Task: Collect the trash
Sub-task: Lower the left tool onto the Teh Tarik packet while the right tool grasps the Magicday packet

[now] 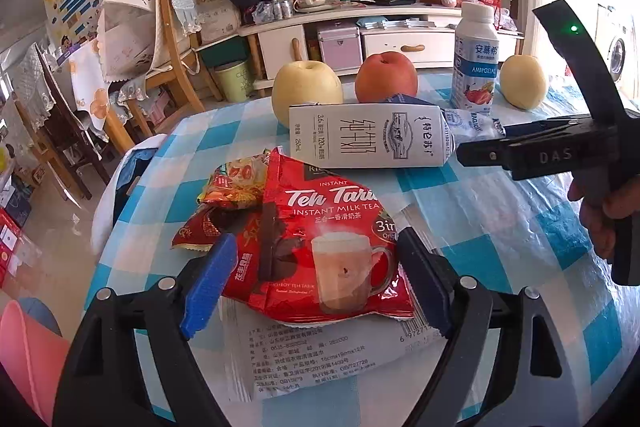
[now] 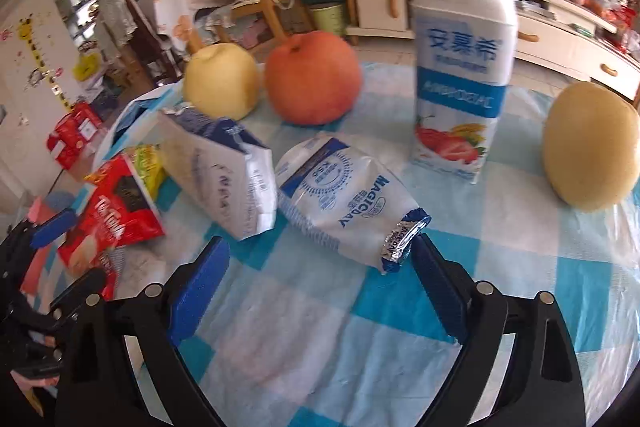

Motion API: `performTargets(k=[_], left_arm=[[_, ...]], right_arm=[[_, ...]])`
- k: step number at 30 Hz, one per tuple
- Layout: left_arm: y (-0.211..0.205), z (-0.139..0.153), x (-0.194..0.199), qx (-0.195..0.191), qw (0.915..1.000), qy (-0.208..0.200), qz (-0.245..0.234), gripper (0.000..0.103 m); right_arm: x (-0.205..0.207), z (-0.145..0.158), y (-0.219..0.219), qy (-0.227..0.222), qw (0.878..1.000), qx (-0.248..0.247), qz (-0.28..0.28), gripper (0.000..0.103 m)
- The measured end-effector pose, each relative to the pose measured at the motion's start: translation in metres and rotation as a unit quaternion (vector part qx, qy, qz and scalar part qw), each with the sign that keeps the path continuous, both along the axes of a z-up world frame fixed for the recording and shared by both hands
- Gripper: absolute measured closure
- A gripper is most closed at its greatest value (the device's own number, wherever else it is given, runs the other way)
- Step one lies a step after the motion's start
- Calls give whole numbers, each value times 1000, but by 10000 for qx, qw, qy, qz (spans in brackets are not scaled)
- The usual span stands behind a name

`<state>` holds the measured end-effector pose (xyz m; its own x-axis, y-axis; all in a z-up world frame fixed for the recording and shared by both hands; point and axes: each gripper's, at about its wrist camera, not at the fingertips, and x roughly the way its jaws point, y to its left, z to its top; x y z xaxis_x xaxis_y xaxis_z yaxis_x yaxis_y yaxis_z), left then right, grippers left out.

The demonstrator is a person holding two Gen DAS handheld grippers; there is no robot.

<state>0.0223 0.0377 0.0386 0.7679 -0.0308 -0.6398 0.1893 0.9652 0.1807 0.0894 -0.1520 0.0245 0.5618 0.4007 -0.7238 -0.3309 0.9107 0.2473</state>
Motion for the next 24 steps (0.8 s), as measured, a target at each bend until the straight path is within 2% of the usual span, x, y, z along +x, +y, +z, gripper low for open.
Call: performTargets(k=[4,5,8,13,16,18,20,21,23,24], left_arm=[[5,-1,0,-4,9999,13,103,20],[6,-1,0,-5,9999,15,121,20],[6,-1,-1,-3,9999,17,129,20],[8,-2,-1,-53,9999,16,142,20],[7,-3,-1,-50,9999,-5,127,19],[6,-4,0,-22,9999,-16,109,18],[3,-8,2,88,9999,37,109,15],[3,-9,3,143,9998,48,125,15],[2,-11,5,174,9997,65,140,14],[3,-11,6,144,9998,60,142,14]], right_arm=[[-12,17,8,-305,9985,-112,442,11],[-14,20,7,-404,9982,-166,418,11],[-13,24,3,-736,9945,-751,32,11],[1,5,2,-681,9892,-1295,9,11],[11,-4,13,-575,9883,-1406,147,13],[15,-5,19,-567,9869,-1498,173,16],[17,-9,21,-501,9869,-1526,179,28],[18,-9,21,-491,9874,-1493,188,30],[18,-9,21,-491,9882,-1431,220,44],[17,-10,23,-509,9878,-1454,216,45]])
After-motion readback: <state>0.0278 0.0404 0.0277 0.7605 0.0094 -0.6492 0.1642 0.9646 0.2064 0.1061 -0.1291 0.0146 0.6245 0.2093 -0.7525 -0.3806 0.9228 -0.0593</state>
